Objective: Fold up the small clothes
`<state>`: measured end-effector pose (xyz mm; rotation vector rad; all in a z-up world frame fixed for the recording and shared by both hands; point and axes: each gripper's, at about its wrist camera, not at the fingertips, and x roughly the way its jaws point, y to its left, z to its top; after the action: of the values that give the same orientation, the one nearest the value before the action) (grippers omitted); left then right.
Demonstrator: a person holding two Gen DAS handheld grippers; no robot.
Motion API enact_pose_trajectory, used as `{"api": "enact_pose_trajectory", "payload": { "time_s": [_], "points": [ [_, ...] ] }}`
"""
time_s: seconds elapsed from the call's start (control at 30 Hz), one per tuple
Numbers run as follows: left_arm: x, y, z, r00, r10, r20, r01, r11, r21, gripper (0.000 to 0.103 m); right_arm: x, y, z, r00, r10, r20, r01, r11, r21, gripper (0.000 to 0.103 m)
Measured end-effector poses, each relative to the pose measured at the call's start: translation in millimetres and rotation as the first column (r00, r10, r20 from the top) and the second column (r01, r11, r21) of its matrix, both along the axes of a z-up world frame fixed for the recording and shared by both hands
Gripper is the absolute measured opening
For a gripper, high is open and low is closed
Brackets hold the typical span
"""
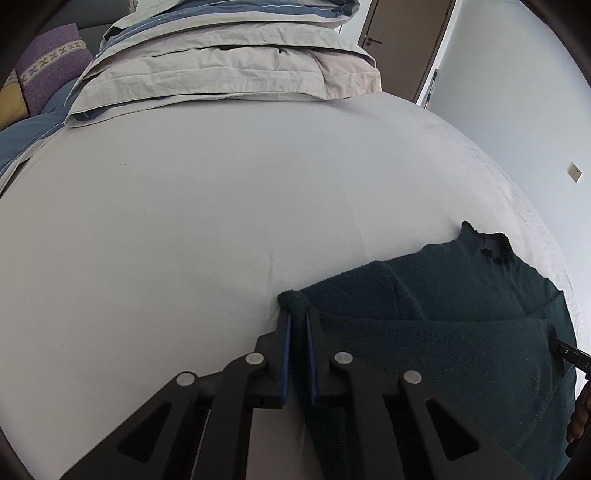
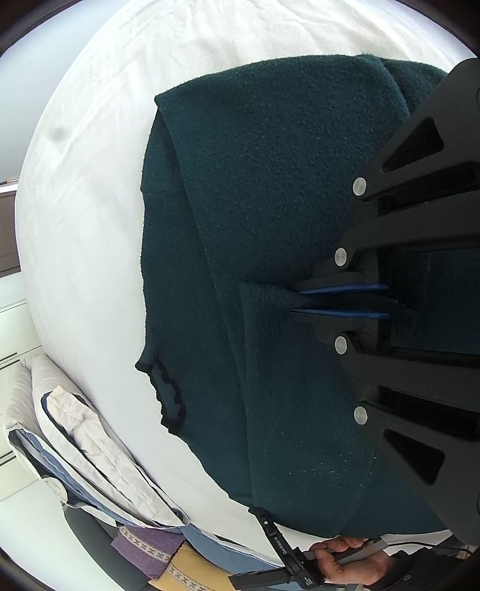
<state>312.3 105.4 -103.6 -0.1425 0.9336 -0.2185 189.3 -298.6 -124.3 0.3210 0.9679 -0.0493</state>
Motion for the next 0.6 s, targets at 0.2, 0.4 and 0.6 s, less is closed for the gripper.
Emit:
{"api": "enact_pose_trajectory", "payload": {
  "time_s": [0.2, 0.4, 0.6],
  "points": [
    [-46.1, 19.1, 21.4, 1.000, 0.008, 0.003, -0.008, 0.998, -0.066, 0.028, -17.2, -8.9, 9.8, 1.000, 0.004, 0.012, -0.006, 0.986, 0.167, 0.029],
    [-92.6, -1.4, 18.5, 0.998, -0.055, -0.023, 0.055, 0.998, 0.013, 0.042, -32.6, 7.8, 11.2, 0.999, 0.042, 0.013, -0.043, 0.983, 0.178, 0.042],
    [-98.1, -13.5, 0.0, 0.997, -0.071, -0.030, 0.073, 0.993, 0.096, 0.037, -41.0, 20.1, 13.1, 0.998, 0.049, -0.037, -0.048, 0.999, 0.012, 0.016]
  ]
}}
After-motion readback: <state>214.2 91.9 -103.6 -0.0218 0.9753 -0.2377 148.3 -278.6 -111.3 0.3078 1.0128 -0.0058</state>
